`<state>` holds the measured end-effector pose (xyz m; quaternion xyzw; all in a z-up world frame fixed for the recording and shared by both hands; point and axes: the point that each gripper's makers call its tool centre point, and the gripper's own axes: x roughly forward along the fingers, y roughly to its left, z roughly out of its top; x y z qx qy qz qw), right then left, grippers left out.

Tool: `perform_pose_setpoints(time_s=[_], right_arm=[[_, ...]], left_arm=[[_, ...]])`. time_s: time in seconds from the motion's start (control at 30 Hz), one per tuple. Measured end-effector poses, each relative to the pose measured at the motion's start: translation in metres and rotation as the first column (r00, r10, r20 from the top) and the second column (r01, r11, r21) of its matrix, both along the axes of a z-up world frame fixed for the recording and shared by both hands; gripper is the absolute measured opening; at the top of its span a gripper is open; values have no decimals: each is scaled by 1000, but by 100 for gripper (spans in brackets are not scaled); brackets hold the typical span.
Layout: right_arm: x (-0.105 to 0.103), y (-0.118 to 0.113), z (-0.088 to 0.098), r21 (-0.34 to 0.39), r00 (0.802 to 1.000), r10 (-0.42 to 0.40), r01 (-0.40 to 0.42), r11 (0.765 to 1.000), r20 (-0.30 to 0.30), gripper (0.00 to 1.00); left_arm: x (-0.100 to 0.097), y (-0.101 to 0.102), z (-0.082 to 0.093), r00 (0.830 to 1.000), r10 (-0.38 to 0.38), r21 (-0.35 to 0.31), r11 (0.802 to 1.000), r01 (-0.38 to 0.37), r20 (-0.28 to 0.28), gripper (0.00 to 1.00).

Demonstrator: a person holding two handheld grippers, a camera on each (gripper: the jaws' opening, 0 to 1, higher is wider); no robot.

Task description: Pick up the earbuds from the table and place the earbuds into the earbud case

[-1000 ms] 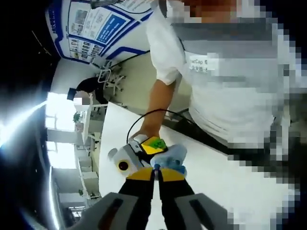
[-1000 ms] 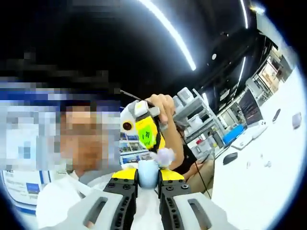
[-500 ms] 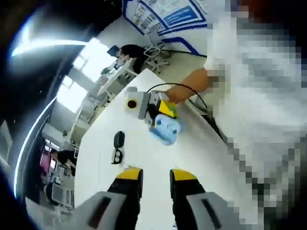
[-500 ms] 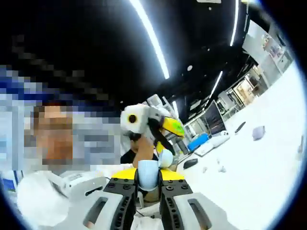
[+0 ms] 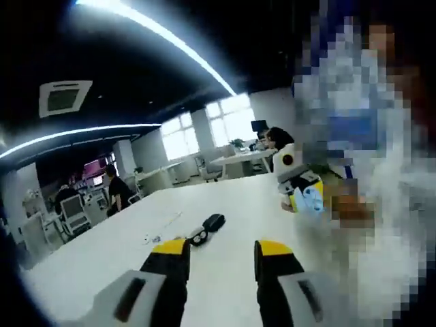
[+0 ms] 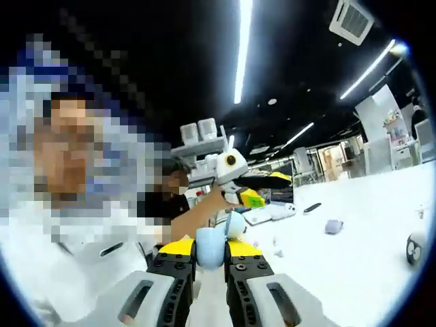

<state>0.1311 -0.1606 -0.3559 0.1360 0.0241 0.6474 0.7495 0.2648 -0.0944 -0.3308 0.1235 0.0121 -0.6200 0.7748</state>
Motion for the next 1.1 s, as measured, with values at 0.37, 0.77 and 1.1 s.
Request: perform_pose_setpoints(time_s=[0.37, 0.77, 1.1], right_arm=[[10, -11, -6, -23, 999, -33, 33, 999, -5, 15], [20, -22, -12, -97, 992, -124, 124, 988, 1, 15], [39, -46, -33, -188, 971, -238, 235, 954, 6, 15]], left_arm=[[53, -15, -9, 996, 91, 63, 994, -92, 28, 39], [115, -94, -16, 988, 152, 232, 961, -151, 16, 32], [169, -166, -31, 982, 189, 264, 947, -183, 4, 28]])
